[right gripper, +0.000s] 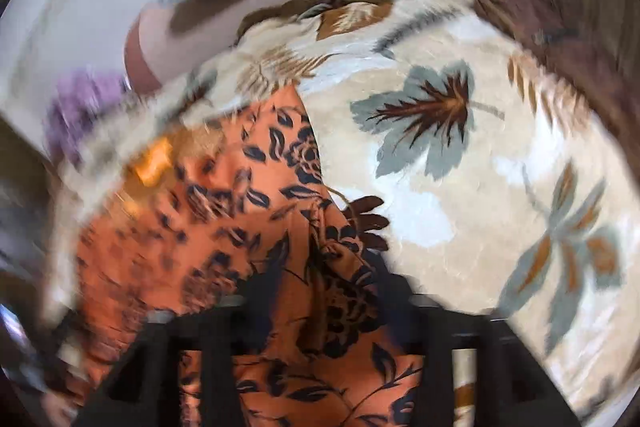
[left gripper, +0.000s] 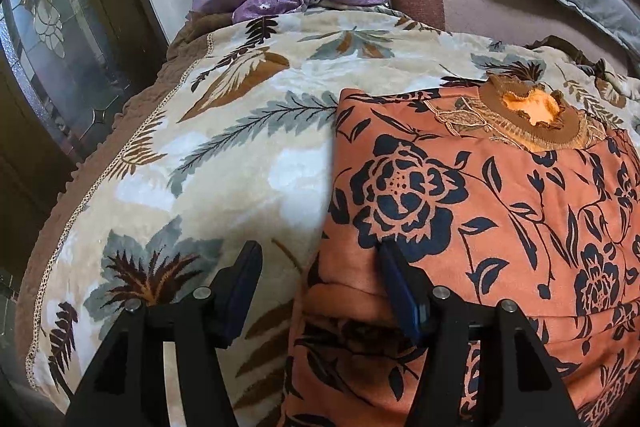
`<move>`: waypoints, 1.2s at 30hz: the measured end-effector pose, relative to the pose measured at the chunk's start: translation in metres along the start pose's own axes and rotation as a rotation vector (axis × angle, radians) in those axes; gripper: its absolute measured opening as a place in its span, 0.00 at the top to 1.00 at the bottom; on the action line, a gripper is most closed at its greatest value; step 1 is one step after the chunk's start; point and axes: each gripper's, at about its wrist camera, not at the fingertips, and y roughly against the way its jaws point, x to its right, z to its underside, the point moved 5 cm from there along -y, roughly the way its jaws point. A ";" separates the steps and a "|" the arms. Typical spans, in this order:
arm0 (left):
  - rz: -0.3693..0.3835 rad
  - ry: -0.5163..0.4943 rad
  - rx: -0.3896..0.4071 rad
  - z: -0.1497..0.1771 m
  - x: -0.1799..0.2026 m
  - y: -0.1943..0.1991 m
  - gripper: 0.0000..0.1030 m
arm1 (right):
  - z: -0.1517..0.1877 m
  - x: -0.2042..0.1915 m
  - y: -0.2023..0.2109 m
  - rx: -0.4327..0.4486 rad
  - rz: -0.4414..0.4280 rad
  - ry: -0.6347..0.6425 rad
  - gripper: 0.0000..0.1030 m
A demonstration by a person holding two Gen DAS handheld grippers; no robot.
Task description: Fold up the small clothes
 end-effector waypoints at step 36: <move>-0.013 0.024 0.149 -0.018 0.000 0.029 0.40 | -0.045 -0.063 -0.014 0.238 0.041 0.212 0.92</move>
